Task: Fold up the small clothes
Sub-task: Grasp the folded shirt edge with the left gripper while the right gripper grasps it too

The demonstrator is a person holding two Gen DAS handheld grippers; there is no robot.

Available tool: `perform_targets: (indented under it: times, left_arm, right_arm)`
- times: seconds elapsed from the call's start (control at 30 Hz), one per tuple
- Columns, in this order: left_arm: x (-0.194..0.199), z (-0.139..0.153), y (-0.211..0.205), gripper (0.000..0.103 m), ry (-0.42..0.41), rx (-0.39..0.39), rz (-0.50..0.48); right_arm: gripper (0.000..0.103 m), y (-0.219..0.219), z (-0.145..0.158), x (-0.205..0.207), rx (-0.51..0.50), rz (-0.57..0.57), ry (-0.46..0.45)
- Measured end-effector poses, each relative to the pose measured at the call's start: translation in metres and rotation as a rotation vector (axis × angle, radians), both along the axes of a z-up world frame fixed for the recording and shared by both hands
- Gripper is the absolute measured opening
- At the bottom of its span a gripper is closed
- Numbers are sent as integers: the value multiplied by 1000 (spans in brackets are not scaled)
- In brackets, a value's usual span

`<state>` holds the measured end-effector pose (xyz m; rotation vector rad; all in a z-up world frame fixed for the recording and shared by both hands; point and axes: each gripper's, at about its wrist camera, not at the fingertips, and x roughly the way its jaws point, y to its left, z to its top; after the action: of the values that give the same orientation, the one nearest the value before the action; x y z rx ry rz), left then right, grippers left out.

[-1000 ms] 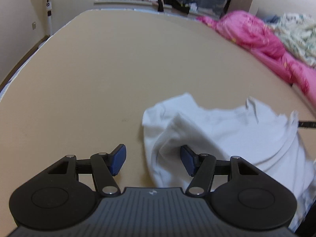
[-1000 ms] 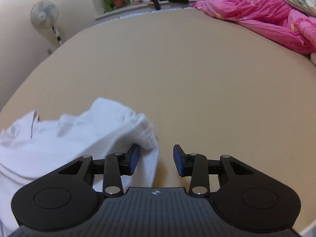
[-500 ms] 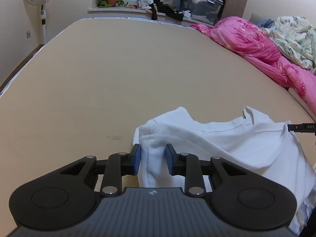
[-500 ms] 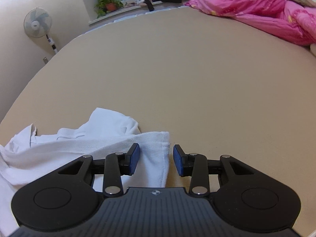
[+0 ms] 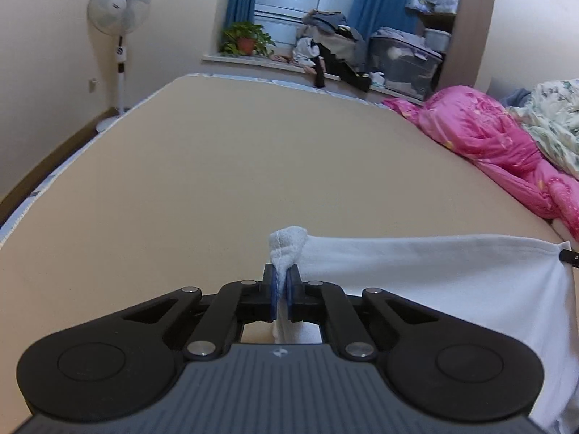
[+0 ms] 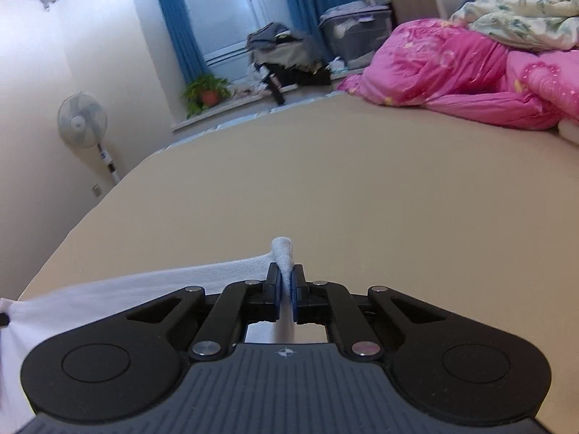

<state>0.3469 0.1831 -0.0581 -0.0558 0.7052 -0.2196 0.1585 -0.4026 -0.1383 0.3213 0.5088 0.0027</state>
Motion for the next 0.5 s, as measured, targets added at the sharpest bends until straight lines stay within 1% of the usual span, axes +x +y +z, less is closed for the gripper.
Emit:
perform_targets:
  times: [0.07, 0.13, 0.17, 0.2, 0.23, 0.3, 0.37, 0.4, 0.43, 0.47, 0.5]
  left_arm:
    - [8, -8, -4, 5, 45, 24, -3]
    - [16, -20, -7, 5, 104, 51, 7]
    - [20, -23, -7, 5, 115, 57, 16]
    - [23, -23, -7, 5, 110, 46, 26]
    - [25, -22, -4, 5, 98, 26, 36]
    - [28, -19, -1, 5, 71, -1, 59]
    - [32, -19, -3, 5, 72, 1, 67]
    - [35, -22, -5, 5, 87, 12, 67]
    - [38, -27, -6, 5, 112, 21, 69]
    - [41, -33, -8, 5, 145, 25, 69]
    - [45, -38, -8, 5, 182, 21, 63]
  right_arm:
    - [5, 2, -5, 10, -12, -9, 30]
    - [5, 7, -14, 23, -55, -8, 96]
    - [5, 9, -19, 27, -62, -8, 119]
    - [5, 9, -23, 33, -58, -13, 137]
    - [5, 10, -25, 36, -57, -24, 142]
    - [5, 9, -24, 40, -51, -44, 124]
    - [5, 11, -20, 41, -51, -56, 82]
    - [5, 12, -19, 43, -57, -58, 71]
    - [5, 12, -22, 46, -59, -58, 81]
    - [5, 12, -26, 51, -56, -57, 106]
    - [6, 11, -35, 58, -46, -49, 163]
